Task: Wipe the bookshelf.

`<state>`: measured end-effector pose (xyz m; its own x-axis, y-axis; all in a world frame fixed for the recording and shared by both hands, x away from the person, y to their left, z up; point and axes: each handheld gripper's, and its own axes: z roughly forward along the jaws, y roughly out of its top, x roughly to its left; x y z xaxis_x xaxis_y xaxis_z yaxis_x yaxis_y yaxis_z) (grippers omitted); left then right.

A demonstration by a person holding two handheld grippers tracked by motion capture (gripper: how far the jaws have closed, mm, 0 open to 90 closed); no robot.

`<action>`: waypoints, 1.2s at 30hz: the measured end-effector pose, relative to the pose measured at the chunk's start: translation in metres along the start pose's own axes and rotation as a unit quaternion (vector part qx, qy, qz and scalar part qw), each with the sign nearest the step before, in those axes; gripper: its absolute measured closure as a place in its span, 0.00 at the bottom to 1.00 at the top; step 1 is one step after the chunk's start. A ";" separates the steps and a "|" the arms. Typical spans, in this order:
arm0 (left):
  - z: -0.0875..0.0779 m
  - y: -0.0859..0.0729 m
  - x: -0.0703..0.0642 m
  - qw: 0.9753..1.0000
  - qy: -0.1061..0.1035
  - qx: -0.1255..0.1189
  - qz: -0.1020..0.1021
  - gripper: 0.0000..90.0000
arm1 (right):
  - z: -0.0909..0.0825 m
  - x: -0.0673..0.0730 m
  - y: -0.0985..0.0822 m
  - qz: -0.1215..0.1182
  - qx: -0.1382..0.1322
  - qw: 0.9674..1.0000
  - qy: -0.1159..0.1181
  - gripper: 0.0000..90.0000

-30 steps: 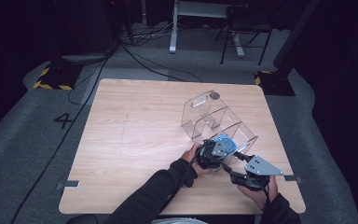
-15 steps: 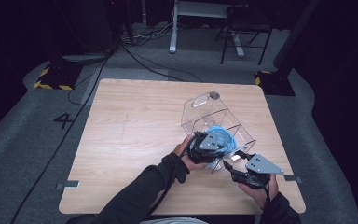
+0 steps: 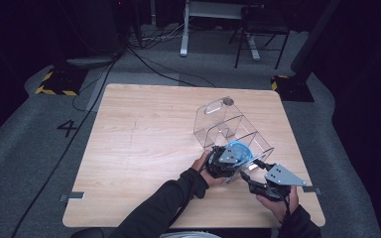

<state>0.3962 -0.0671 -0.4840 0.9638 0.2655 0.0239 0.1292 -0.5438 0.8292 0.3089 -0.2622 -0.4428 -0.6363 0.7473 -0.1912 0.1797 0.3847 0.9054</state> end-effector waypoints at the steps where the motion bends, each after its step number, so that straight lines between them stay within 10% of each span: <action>1: 0.000 0.000 0.000 1.000 0.000 0.000 0.000 0.86 | -0.001 -0.001 0.000 0.001 -0.002 1.000 0.001 0.42; 22: -0.049 -0.031 0.016 0.995 -0.009 0.094 0.040 0.83 | -0.014 -0.011 -0.003 -0.006 -0.008 1.000 0.008 0.43; 36: -0.077 -0.040 0.014 0.996 -0.001 0.086 0.036 0.82 | -0.016 -0.020 0.012 -0.030 -0.030 0.998 0.035 0.41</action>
<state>0.3865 0.0199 -0.4742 0.9724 0.2193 0.0796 0.0969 -0.6901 0.7172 0.3118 -0.2807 -0.4221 -0.6955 0.6840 -0.2201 0.0958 0.3918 0.9151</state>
